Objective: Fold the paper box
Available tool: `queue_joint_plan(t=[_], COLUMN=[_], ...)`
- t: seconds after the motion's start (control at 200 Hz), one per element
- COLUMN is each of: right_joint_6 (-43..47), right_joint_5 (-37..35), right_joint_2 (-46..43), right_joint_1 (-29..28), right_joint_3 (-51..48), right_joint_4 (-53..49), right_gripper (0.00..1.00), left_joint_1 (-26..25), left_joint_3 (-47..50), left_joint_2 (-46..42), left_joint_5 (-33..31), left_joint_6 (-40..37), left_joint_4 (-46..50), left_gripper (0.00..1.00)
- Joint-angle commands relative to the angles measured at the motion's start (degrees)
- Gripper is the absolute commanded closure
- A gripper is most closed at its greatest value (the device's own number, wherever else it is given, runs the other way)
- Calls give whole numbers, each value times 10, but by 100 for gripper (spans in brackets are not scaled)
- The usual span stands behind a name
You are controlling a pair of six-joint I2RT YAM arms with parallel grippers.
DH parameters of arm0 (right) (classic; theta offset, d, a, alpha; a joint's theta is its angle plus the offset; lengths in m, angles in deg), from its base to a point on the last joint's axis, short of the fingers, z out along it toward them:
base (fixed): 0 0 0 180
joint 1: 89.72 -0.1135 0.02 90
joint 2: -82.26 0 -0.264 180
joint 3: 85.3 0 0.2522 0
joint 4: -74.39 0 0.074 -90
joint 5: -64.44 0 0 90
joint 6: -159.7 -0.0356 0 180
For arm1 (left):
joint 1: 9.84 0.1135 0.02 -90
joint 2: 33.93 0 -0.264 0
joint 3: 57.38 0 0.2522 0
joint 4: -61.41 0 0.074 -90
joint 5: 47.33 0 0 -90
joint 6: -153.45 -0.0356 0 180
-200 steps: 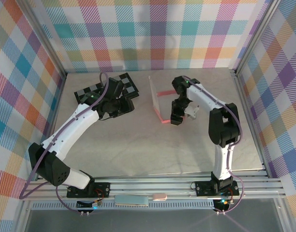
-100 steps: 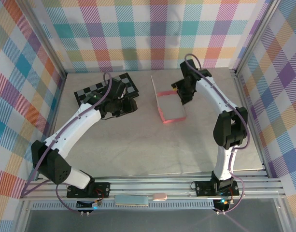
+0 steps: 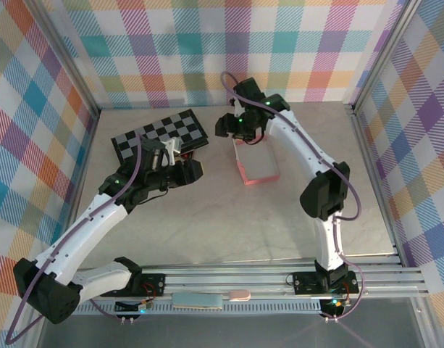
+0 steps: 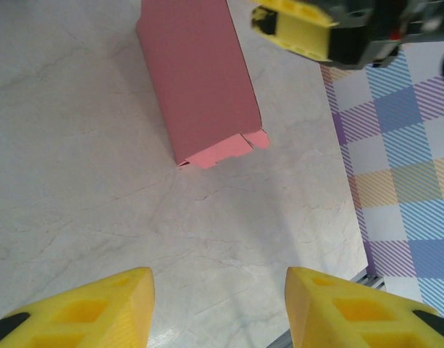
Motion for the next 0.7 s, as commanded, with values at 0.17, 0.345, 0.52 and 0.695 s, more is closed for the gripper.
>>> queue_joint_plan(t=[0.17,0.345,0.52,0.695], right_joint_6=[12,-12,-90,-324], right_joint_5=[-40,-49,-110,-240], right_joint_2=[40,54,51,36], right_joint_1=[10,10,10,5], right_joint_3=[28,30,50,75], right_joint_4=[-41,-33,-51,-157], right_gripper=[50,67,98,100], left_joint_1=[-4,-4,-4,-3], left_joint_3=[5,0,-10,-17], left_joint_2=[-21,-23,-15,-5], left_joint_5=[11,8,3,-1], left_joint_6=[-7,-10,-15,-21], left_joint_4=[-2,9,22,28], left_gripper=[51,51,52,52])
